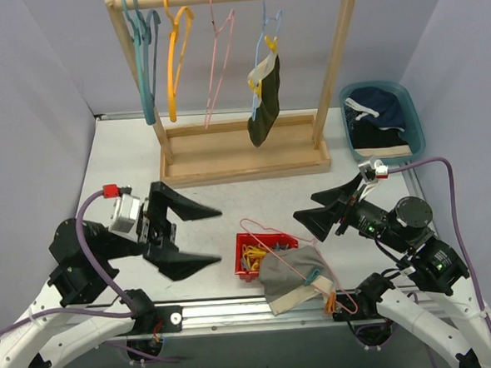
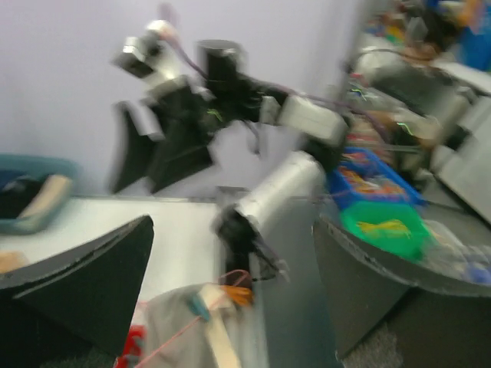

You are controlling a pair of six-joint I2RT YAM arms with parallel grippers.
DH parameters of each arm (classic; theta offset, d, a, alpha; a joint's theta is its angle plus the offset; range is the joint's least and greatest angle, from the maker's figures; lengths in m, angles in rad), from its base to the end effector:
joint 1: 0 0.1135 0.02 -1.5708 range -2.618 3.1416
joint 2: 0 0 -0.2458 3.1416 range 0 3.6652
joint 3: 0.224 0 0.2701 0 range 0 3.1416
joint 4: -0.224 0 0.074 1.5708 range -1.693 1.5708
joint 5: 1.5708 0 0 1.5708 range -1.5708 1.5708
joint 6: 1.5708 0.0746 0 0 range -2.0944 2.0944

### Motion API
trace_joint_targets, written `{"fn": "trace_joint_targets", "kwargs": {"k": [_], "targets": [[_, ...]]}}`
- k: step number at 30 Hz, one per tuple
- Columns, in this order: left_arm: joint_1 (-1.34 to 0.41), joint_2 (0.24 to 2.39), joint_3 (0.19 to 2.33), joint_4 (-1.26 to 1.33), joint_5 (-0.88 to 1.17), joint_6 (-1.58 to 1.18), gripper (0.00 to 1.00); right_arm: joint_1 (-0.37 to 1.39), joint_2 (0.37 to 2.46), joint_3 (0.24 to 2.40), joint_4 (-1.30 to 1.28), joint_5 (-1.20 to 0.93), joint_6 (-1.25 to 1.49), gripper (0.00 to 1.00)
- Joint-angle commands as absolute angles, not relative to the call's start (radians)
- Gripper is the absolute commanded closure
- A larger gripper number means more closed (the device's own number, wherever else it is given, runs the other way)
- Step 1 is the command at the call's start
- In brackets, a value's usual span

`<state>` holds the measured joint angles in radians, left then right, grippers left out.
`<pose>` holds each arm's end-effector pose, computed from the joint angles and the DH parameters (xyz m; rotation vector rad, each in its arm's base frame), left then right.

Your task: Remove the underwear clipped to the hanger

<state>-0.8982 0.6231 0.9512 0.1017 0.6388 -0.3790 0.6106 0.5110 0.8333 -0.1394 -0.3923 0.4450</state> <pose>0.0724 -0.1623 0.4544 0.9198 1.0165 -1.4555 0.1286 0.1248 0.4000 -0.4686 1.4272 1.1353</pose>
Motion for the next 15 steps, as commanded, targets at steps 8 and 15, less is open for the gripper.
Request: {"fn": "trace_joint_targets", "kwargs": {"k": [8, 15], "targets": [[-0.896, 0.646, 1.115, -0.506, 1.024, -0.220, 0.06, 0.618, 0.514, 0.836, -0.098, -0.394, 0.446, 0.10], [-0.896, 0.693, 1.127, -0.571, 0.953, -0.206, 0.06, 0.618, 0.511, 0.838, -0.098, -0.394, 0.446, 0.10]]}}
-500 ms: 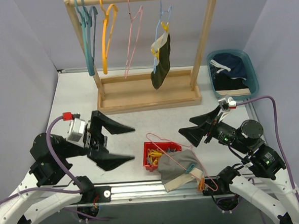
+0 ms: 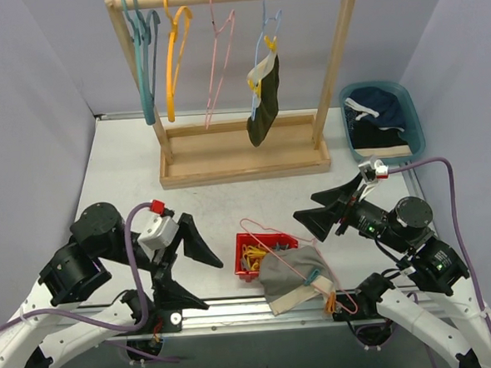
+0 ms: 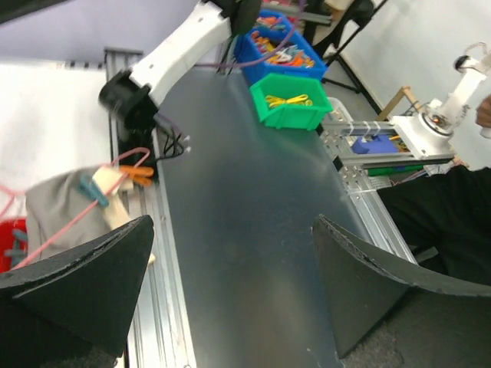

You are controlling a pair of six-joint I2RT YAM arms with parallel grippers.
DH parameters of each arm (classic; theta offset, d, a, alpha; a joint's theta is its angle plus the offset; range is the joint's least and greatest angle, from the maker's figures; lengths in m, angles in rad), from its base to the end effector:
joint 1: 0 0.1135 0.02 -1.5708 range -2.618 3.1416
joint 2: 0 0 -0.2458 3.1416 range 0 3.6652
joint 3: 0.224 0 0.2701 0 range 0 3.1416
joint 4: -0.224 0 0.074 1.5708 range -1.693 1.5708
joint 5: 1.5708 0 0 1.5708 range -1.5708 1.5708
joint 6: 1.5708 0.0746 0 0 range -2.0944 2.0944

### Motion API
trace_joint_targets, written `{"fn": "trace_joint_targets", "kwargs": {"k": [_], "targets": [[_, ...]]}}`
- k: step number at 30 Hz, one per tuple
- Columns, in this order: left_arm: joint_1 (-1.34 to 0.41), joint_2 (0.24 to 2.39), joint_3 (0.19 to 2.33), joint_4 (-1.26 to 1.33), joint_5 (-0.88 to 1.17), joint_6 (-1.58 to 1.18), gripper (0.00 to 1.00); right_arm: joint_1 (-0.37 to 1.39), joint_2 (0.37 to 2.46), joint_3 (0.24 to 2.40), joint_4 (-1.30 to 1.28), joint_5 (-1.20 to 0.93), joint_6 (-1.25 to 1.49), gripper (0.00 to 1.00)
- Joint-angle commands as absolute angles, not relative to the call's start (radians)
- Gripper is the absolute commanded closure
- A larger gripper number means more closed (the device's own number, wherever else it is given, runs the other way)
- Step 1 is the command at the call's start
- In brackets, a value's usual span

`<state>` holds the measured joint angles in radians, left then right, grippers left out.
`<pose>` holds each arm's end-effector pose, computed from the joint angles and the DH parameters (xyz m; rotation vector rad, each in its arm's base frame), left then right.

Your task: Remove the underwear clipped to the hanger

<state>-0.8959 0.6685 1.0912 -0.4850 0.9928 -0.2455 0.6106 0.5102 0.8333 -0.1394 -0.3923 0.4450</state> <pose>0.0494 -0.1618 0.4215 1.3509 1.3227 -1.6233 0.1284 0.1247 0.4002 -0.4686 1.4264 1.1353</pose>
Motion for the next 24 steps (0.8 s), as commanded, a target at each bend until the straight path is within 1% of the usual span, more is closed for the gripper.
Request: {"fn": "trace_joint_targets", "kwargs": {"k": [1, 2, 4, 5, 7, 9, 10, 11, 13, 14, 15, 16, 17, 18, 19, 20, 24], "targets": [[-0.896, 0.696, 1.131, -0.592, 0.902, -0.203, 0.06, 0.618, 0.509, 0.835, -0.100, -0.394, 0.446, 0.10], [-0.896, 0.698, 1.141, -0.604, 0.872, -0.198, 0.06, 0.618, 0.511, 0.834, -0.100, -0.393, 0.446, 0.10], [-0.896, 0.701, 1.152, -0.647, 0.760, -0.201, 0.00, 0.618, 0.514, 0.834, -0.098, -0.396, 0.448, 0.10], [-0.896, 0.701, 1.161, -0.661, 0.700, -0.202, 0.07, 0.618, 0.514, 0.834, -0.098, -0.396, 0.445, 0.10], [-0.896, 0.707, 1.167, -0.693, 0.620, -0.212, 0.17, 0.618, 0.515, 0.836, -0.098, -0.396, 0.443, 0.10], [-0.896, 0.709, 1.173, -0.710, 0.519, -0.215, 0.62, 0.618, 0.517, 0.836, -0.098, -0.394, 0.443, 0.10], [-0.896, 0.709, 1.175, -0.728, 0.482, -0.230, 0.76, 0.618, 0.515, 0.835, -0.098, -0.394, 0.443, 0.10], [-0.896, 0.707, 1.178, -0.738, 0.409, -0.239, 0.97, 0.618, 0.517, 0.834, -0.098, -0.396, 0.442, 0.10], [-0.896, 0.703, 1.178, -0.759, 0.314, -0.265, 0.97, 0.618, 0.518, 0.835, -0.097, -0.396, 0.442, 0.11], [-0.896, 0.700, 1.180, -0.764, 0.286, -0.271, 0.88, 0.618, 0.520, 0.834, -0.098, -0.396, 0.442, 0.11], [-0.896, 0.693, 1.180, -0.764, 0.253, -0.278, 0.54, 0.618, 0.520, 0.834, -0.100, -0.396, 0.443, 0.10], [-0.896, 0.690, 1.175, -0.762, 0.229, -0.281, 0.24, 0.618, 0.519, 0.833, -0.098, -0.396, 0.442, 0.10], [-0.896, 0.686, 1.174, -0.762, 0.201, -0.305, 0.12, 0.617, 0.520, 0.833, -0.097, -0.396, 0.443, 0.10], [-0.896, 0.681, 1.175, -0.764, 0.149, -0.328, 0.03, 0.618, 0.520, 0.833, -0.097, -0.396, 0.443, 0.10], [-0.896, 0.680, 1.181, -0.770, 0.132, -0.331, 0.03, 0.618, 0.519, 0.833, -0.097, -0.394, 0.442, 0.10], [-0.896, 0.677, 1.184, -0.775, 0.091, -0.351, 0.06, 0.618, 0.522, 0.833, -0.097, -0.396, 0.442, 0.10], [-0.896, 0.664, 1.210, -0.831, -0.130, -0.435, 0.06, 0.618, 0.522, 0.827, -0.092, -0.394, 0.442, 0.10]]}}
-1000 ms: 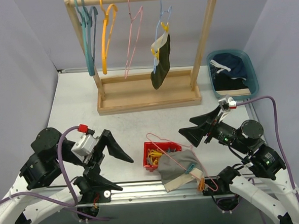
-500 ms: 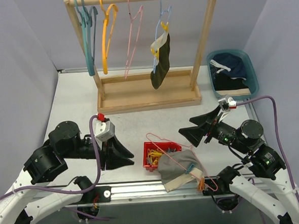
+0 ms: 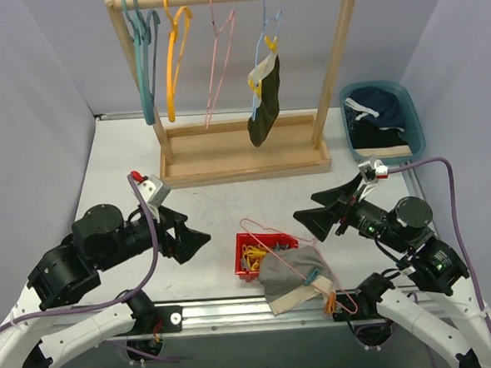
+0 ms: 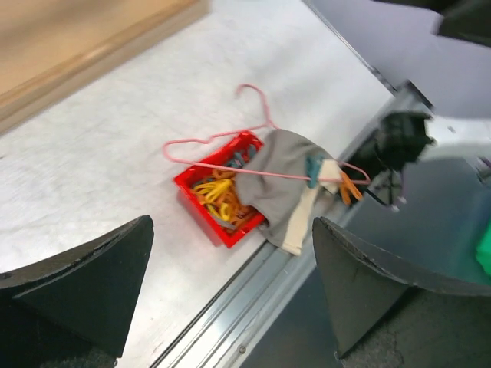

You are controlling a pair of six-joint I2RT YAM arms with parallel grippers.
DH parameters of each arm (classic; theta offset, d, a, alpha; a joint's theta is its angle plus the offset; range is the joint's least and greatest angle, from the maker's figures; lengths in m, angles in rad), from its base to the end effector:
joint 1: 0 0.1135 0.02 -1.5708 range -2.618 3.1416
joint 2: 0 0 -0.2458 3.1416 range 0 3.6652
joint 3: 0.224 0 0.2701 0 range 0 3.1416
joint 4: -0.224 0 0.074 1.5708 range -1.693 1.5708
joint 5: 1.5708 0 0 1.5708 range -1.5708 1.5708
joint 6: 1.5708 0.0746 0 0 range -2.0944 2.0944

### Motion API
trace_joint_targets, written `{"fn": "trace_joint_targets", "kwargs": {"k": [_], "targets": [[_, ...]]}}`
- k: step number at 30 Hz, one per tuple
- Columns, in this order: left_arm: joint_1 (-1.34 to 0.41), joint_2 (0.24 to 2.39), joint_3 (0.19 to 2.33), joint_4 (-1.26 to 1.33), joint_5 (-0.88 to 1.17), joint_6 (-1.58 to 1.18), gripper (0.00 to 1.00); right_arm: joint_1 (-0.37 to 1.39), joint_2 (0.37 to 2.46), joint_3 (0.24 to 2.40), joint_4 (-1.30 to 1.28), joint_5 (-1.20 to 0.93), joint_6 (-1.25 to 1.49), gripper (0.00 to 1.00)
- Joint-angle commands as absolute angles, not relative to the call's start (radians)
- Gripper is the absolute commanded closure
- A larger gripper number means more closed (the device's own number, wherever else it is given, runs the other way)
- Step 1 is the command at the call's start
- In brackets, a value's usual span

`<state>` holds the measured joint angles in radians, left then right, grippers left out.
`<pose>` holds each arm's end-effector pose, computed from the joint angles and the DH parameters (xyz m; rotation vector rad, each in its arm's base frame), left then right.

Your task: Remove the underwear clipped to the hanger

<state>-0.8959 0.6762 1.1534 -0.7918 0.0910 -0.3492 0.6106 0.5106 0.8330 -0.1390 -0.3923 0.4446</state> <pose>0.1045 -0.1414 0.3957 0.6017 1.9019 -0.9180 0.1286 0.1248 0.4000 -0.4689 1.4265 1.1350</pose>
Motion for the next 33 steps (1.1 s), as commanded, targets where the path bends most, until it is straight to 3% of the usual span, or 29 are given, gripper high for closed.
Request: {"fn": "trace_joint_targets", "kwargs": {"k": [1, 4, 11, 22, 30, 33], "targets": [[-0.896, 0.664, 1.216, -0.871, -0.205, -0.458, 0.06, 0.618, 0.520, 0.825, -0.092, -0.393, 0.442, 0.10], [-0.896, 0.675, 1.239, -0.951, -0.366, -0.514, 0.06, 0.618, 0.525, 0.818, -0.091, -0.388, 0.443, 0.10], [-0.896, 0.692, 1.267, -1.031, -0.480, -0.600, 0.06, 0.618, 0.532, 0.801, -0.092, -0.356, 0.443, 0.10], [-0.896, 0.663, 1.198, -0.919, -0.414, -0.598, 0.06, 0.618, 0.713, 0.839, -0.339, -0.072, 0.463, 0.13], [-0.896, 0.670, 1.134, -0.855, -0.396, -0.607, 0.06, 0.620, 0.759, 0.793, -0.448, -0.112, 0.525, 0.16], [-0.896, 0.661, 1.117, -0.842, -0.394, -0.606, 0.06, 0.620, 0.756, 0.779, -0.515, -0.138, 0.566, 0.21]]}}
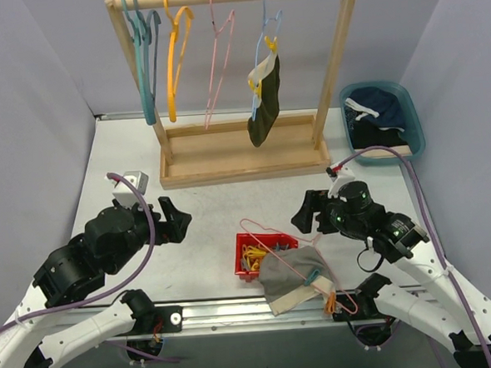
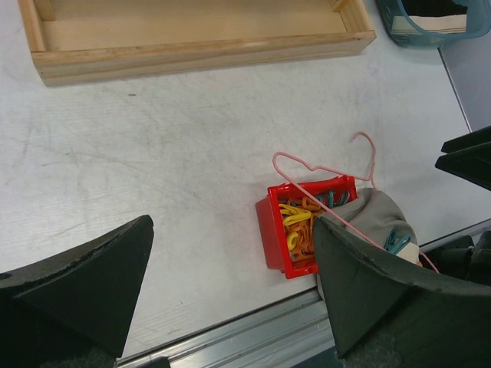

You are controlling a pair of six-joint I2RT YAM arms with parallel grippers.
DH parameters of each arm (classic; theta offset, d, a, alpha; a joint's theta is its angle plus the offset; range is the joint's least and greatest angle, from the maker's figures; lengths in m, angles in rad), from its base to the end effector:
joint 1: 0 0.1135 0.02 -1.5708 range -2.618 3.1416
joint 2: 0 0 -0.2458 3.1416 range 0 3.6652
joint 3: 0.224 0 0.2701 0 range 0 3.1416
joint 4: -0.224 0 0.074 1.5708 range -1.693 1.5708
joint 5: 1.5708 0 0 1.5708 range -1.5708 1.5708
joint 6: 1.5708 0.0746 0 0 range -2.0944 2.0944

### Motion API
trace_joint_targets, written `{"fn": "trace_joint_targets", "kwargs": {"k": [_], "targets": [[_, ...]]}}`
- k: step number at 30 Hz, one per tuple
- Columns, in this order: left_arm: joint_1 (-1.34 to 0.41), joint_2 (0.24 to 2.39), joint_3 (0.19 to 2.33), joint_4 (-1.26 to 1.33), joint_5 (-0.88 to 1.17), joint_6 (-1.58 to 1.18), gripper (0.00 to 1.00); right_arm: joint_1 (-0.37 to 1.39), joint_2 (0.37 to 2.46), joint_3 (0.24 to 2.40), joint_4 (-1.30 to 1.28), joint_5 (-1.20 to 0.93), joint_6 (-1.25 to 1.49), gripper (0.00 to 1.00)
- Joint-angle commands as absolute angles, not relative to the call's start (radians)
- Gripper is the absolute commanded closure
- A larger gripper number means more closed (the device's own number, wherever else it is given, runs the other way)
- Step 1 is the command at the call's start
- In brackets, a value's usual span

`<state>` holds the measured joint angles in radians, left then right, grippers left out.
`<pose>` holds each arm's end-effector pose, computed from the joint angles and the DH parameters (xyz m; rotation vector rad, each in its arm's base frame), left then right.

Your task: Remove the underwear clipped to the hanger

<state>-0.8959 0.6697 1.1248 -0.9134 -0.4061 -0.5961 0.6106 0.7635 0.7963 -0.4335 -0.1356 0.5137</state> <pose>0.1263 -0.1106 0.3727 0.0459 2.0310 -0.5456 0.1907 0.1458 0.2944 -0.1932 2.0626 0.8496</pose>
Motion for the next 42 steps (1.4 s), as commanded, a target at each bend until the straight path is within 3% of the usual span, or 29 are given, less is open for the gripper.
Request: {"fn": "trace_joint_targets", "kwargs": {"k": [1, 11, 24, 37, 42], "targets": [[-0.894, 0.658, 1.114, -0.838, -0.394, -0.606, 0.06, 0.618, 0.738, 0.752, -0.529, -0.150, 0.580, 0.24], [-0.894, 0.637, 1.071, -0.810, -0.400, -0.603, 0.06, 0.620, 0.589, 0.635, -0.727, -0.272, 0.637, 0.44], [-0.896, 0.611, 1.055, -0.815, -0.402, -0.620, 0.06, 0.620, 0.560, 0.557, -0.830, -0.288, 0.656, 0.50], [-0.894, 0.592, 1.043, -0.827, -0.425, -0.615, 0.06, 0.620, 0.612, 0.442, -0.592, -0.336, 0.756, 0.51], [-0.894, 0.581, 1.034, -0.828, -0.436, -0.615, 0.06, 0.620, 0.614, 0.410, -0.583, -0.353, 0.761, 0.58]]}}
